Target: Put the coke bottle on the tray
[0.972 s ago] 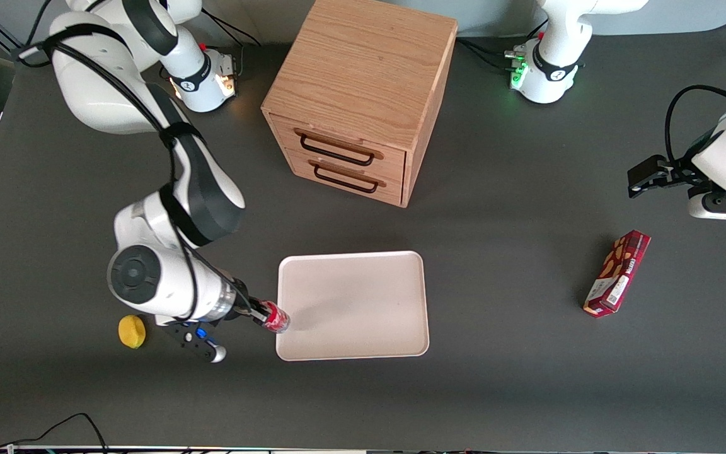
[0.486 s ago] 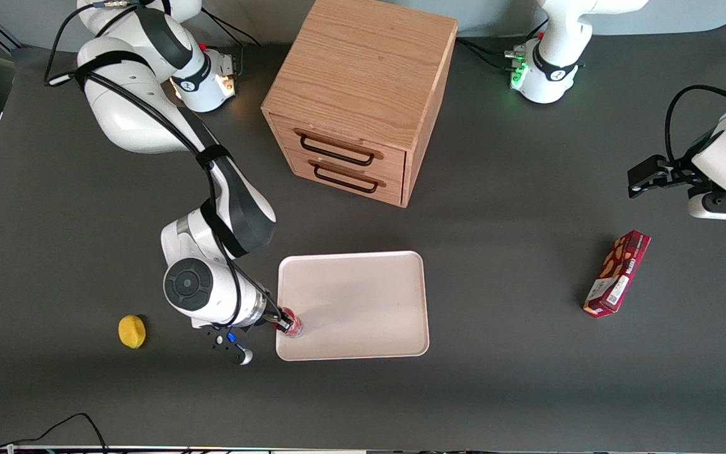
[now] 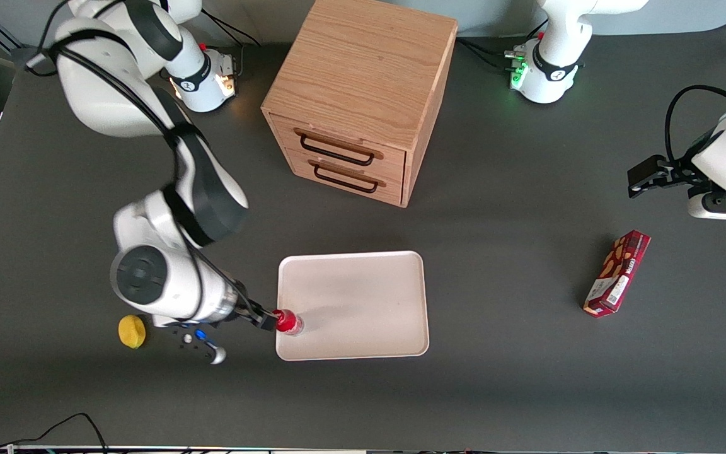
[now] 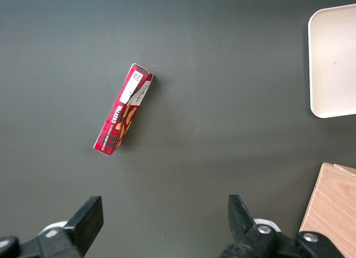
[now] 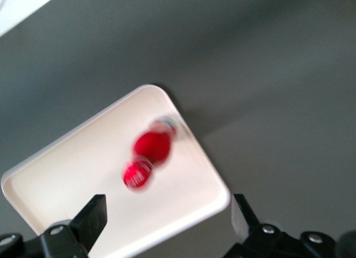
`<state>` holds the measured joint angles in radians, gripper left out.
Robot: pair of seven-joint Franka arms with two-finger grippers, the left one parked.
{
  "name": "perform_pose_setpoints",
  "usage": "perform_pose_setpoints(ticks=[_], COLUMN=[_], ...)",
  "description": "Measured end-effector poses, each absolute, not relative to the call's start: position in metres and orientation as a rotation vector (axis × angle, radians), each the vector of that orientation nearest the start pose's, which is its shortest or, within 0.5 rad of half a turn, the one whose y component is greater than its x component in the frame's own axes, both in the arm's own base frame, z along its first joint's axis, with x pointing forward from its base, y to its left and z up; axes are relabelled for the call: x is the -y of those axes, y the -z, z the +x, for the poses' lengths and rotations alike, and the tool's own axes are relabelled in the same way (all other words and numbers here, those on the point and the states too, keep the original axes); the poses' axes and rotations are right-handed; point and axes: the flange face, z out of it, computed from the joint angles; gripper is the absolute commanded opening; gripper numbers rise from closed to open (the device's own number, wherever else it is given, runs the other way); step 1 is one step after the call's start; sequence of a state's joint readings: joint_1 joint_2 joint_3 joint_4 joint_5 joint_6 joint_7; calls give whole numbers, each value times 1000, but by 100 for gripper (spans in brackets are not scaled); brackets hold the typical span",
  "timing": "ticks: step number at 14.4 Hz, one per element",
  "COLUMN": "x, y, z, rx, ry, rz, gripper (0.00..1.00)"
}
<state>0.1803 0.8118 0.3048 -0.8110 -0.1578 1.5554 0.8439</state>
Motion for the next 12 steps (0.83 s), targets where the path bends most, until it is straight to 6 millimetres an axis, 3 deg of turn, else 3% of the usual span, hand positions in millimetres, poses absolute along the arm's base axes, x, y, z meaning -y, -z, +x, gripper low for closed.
perform_pose_setpoints(ticks=[2,3,4,5,7,9,10,12], x=[-190,-164,-141,-121,-74,-34,-24,-23], y=[-554,-594,-624,-641,-649,-635,-623,-601], z=[676,653,629,606,565,531,514,487], rx=[-497,-428,-362,-311,-287,-274,-275,-273], ry=[-129,-132,-141,-159,-197,-170,-159,-172], rz=[-3111,-3138,-3159,-3170,-3176,-3176,-3178,-3183], gripper=[100,100,100,100,100,100,100,100])
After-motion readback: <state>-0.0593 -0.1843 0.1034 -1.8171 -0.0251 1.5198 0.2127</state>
